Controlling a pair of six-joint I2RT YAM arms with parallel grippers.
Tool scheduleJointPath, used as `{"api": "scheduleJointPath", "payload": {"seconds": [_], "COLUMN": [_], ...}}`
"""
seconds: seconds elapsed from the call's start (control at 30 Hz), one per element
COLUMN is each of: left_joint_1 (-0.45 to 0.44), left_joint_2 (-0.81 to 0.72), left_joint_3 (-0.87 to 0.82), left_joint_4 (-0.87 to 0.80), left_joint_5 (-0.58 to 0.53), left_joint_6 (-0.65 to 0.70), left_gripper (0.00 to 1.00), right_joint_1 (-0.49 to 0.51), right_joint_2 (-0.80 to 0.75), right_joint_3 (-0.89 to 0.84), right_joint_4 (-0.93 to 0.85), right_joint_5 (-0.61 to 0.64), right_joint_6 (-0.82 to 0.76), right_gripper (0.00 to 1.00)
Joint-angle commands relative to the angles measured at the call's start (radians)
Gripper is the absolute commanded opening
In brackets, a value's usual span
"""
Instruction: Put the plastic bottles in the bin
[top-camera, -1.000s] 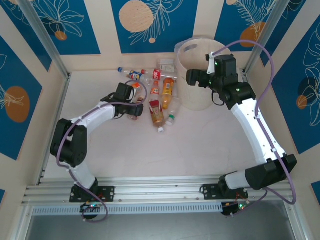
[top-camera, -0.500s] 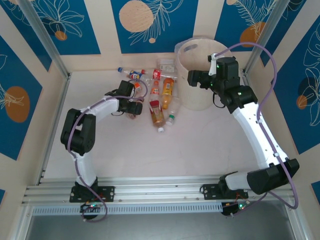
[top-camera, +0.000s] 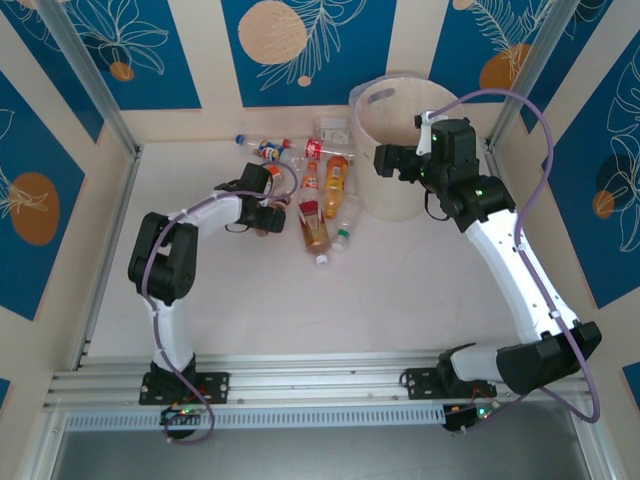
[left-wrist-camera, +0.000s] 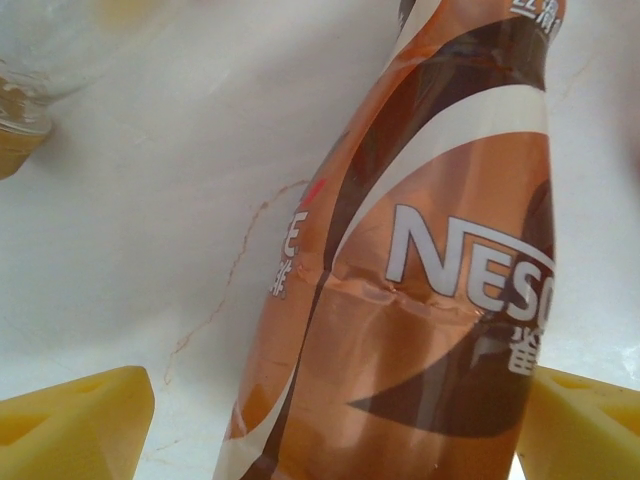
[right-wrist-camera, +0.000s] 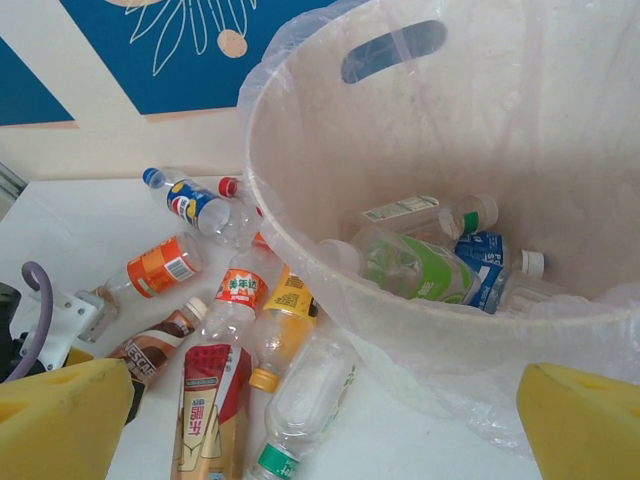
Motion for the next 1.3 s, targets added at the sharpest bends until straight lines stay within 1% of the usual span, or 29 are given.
{"api": "scheduleJointPath", "payload": {"seconds": [0.0, 0.17, 0.33, 0.43, 0.53, 0.7, 0.77, 0.8, 0.9, 1.03, 1.1, 1.27], "left_joint_1": [0.005, 0.006, 0.005, 0.005, 0.006, 0.005, 0.005, 0.004, 0.002, -0.010, -0.020, -0.061], "left_joint_2": [0.015, 0.038, 0.063, 0.070, 0.068, 0.004, -0.054, -0.086, -0.195, -0.330, -0.384, -0.495], "left_joint_3": [0.031, 0.038, 0.052, 0.059, 0.061, 0.033, 0.004, -0.011, -0.066, -0.114, -0.130, -0.184], "left_joint_4": [-0.031, -0.017, -0.016, -0.015, -0.014, 0.001, 0.018, 0.026, 0.064, 0.113, 0.138, 0.275], "left_joint_5": [-0.010, 0.030, 0.045, 0.049, 0.046, 0.054, 0.069, 0.074, 0.110, 0.187, 0.225, 0.369], "left_joint_6": [0.004, 0.006, 0.004, 0.007, 0.006, -0.002, -0.007, -0.010, -0.027, -0.050, -0.057, -0.058], "left_gripper": [0.89, 0.90, 0.90, 0.82, 0.70, 0.62, 0.58, 0.57, 0.57, 0.57, 0.57, 0.57], "right_joint_1": [0.011, 0.021, 0.027, 0.031, 0.035, 0.044, 0.046, 0.046, 0.046, 0.046, 0.043, 0.026], "right_joint_2": [-0.019, -0.017, -0.015, -0.018, -0.017, -0.012, -0.012, -0.012, -0.015, -0.017, -0.010, 0.035], "right_joint_3": [-0.005, -0.005, -0.003, -0.010, -0.011, -0.009, -0.010, -0.010, -0.011, -0.008, 0.000, 0.037], "right_joint_4": [0.030, 0.033, 0.027, 0.029, 0.027, 0.013, 0.009, 0.007, 0.006, 0.018, 0.027, 0.069], "right_joint_5": [0.006, 0.015, 0.026, 0.029, 0.026, 0.021, 0.009, -0.002, -0.044, -0.117, -0.175, -0.400], "right_joint_6": [0.022, 0.020, 0.023, 0.028, 0.030, 0.042, 0.061, 0.074, 0.116, 0.171, 0.195, 0.271], "right_gripper": [0.99, 0.99, 0.99, 0.99, 0.99, 0.99, 0.99, 0.99, 0.99, 0.99, 0.99, 1.00]}}
